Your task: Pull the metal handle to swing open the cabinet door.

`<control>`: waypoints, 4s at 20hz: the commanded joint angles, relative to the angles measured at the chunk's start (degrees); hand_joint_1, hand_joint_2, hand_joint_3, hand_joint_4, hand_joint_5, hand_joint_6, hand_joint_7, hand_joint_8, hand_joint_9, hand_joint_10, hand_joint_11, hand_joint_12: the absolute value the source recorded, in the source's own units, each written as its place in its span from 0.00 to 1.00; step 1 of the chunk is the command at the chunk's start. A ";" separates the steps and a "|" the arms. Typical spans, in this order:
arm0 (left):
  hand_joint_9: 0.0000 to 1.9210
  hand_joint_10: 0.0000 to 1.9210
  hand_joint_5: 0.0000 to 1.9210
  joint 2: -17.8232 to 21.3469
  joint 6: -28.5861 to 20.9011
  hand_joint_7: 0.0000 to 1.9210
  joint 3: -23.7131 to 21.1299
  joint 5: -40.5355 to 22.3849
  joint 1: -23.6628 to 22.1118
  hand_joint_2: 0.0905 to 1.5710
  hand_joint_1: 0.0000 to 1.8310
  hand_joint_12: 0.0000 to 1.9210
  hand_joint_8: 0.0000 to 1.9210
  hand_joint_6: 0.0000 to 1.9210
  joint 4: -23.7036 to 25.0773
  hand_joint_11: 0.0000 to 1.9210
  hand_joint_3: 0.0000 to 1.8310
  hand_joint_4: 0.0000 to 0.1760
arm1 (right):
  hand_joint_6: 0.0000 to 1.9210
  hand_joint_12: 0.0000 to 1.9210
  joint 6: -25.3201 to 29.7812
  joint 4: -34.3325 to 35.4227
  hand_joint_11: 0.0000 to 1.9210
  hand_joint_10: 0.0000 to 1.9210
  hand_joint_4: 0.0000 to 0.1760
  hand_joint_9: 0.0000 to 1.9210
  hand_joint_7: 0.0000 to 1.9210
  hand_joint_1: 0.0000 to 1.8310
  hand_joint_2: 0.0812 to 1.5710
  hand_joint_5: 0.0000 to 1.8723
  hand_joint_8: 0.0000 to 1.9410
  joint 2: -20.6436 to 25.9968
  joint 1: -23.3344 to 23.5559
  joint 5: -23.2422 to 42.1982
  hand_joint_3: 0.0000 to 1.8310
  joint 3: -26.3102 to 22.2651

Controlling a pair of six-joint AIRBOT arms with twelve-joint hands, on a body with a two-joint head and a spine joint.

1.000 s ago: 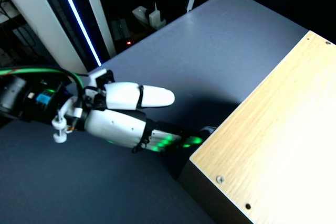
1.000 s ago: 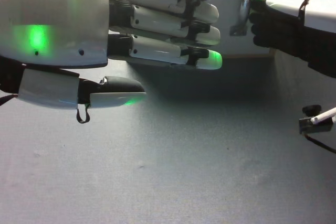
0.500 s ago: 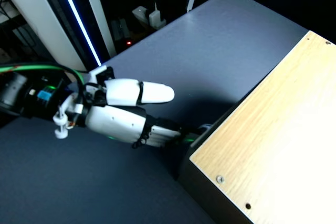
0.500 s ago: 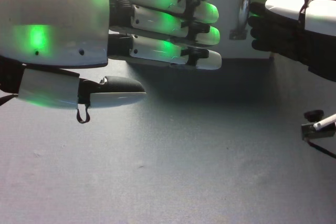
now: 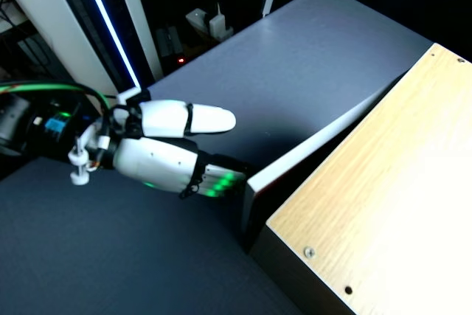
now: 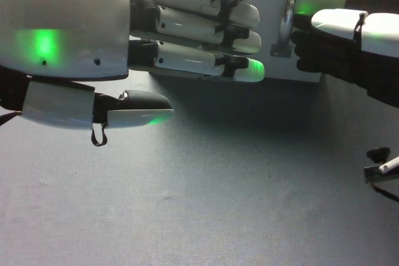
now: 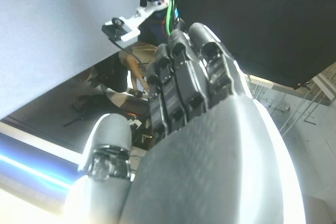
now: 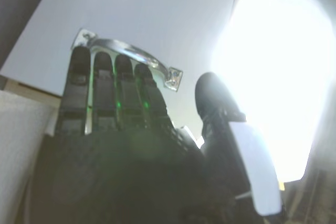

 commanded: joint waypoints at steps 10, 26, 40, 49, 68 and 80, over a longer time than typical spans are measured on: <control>0.20 0.00 0.20 0.41 0.46 0.22 0.07 -1.44 -0.61 1.00 0.01 0.42 0.00 0.00 -5.69 0.01 0.11 0.00 | 0.00 0.23 0.63 -7.55 0.00 0.00 0.00 0.06 0.05 0.00 0.99 0.04 0.00 0.11 -0.93 6.63 0.00 -2.50; 0.19 0.00 0.19 0.41 0.46 0.20 0.07 -1.44 -0.61 1.00 0.00 0.39 0.00 0.00 -5.69 0.00 0.12 0.00 | 0.00 0.24 0.63 -19.17 0.00 0.00 0.00 0.07 0.06 0.00 0.99 0.05 0.00 1.17 -5.57 9.56 0.00 -7.03; 0.18 0.00 0.19 0.41 0.46 0.20 0.07 -1.44 -0.61 1.00 0.00 0.40 0.00 0.00 -5.69 0.00 0.13 0.00 | 0.00 0.23 7.16 -22.97 0.00 0.00 0.00 0.06 0.05 0.00 0.99 0.05 0.00 4.08 -7.82 13.24 0.00 -5.95; 0.19 0.00 0.19 0.41 0.46 0.20 0.07 -1.44 -0.61 1.00 0.00 0.39 0.00 0.00 -5.69 0.00 0.13 0.00 | 0.00 0.23 12.42 -29.28 0.00 0.00 0.00 0.06 0.05 0.00 1.00 0.05 0.00 5.03 -9.95 16.75 0.00 -3.73; 0.18 0.00 0.19 0.41 0.46 0.20 0.07 -1.44 -0.61 1.00 0.01 0.39 0.00 0.00 -5.69 0.00 0.12 0.00 | 0.00 0.25 27.54 -46.59 0.00 0.00 0.00 0.07 0.06 0.00 1.00 0.05 0.00 5.00 -13.90 26.98 0.00 12.61; 0.18 0.00 0.18 0.41 0.46 0.20 0.07 -1.44 -0.61 1.00 0.00 0.39 0.00 0.00 -5.69 0.00 0.12 0.00 | 0.00 0.24 27.54 -46.63 0.00 0.00 0.00 0.06 0.06 0.00 1.00 0.05 0.00 2.86 -16.66 26.96 0.00 21.95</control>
